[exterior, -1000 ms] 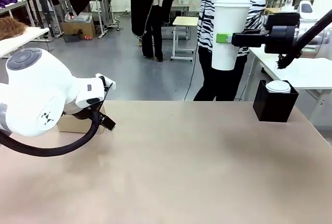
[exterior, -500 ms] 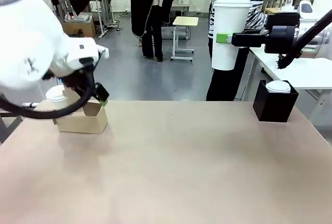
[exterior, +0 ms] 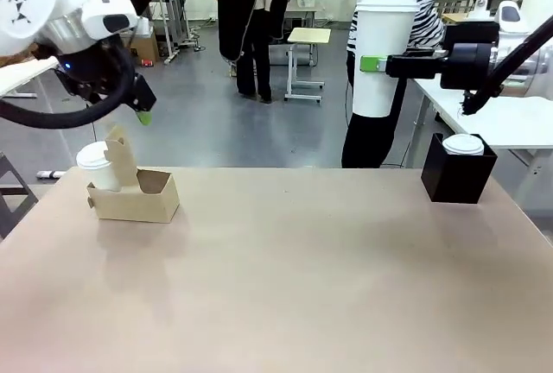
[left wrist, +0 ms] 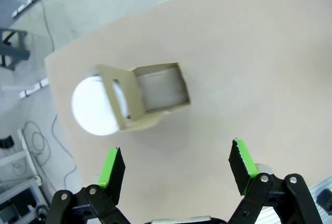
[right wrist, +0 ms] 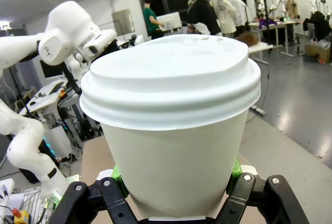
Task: Pour a drink into a cup and package it in a carrier.
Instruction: Position the Cup Carrier in the center of the table.
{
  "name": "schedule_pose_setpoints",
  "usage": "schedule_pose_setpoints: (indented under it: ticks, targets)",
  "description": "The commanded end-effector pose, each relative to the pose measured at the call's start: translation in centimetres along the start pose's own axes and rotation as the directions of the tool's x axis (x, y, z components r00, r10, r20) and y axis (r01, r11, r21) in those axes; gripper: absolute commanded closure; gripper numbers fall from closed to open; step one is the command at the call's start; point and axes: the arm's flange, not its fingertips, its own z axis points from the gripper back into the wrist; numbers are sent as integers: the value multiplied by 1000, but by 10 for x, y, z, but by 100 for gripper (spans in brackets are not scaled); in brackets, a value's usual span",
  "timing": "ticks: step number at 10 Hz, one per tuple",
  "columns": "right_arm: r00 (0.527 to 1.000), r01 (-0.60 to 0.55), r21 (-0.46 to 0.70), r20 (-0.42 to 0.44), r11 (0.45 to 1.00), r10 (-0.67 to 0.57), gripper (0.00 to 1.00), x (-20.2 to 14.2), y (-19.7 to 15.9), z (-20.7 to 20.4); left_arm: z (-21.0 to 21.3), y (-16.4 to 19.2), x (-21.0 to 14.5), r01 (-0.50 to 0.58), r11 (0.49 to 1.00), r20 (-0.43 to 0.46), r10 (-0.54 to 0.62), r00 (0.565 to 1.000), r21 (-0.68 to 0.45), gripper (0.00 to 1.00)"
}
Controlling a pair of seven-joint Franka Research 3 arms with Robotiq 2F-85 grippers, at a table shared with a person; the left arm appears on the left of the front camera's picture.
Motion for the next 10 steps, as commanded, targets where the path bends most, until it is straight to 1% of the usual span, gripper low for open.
schedule_pose_setpoints:
  ticks: [1,3,5,7,8,9,10]
  targets:
    - [999,-26,-12,23,1000,26,20,1,0,-5,-14,27,15,-108,991,-43,112,993,74,0]
    - [999,-26,-12,23,1000,26,20,1,0,-5,-34,63,16,-188,978,-55,193,980,90,0]
    - [999,-26,-12,23,1000,26,20,1,0,-5,-55,82,13,-210,976,-80,215,973,59,0]
    - [999,-26,-12,23,1000,26,20,1,0,-5,-69,88,14,-224,974,-90,226,970,25,0]
    - [999,-26,-12,23,1000,26,20,1,0,-5,-70,87,15,-250,968,-103,252,962,34,0]
    - [999,-26,-12,23,1000,26,20,1,0,-5,-71,90,8,-207,977,-103,212,972,55,0]
    - [999,-26,-12,23,1000,26,20,1,0,-5,-71,90,8,-207,977,-103,212,972,55,0]
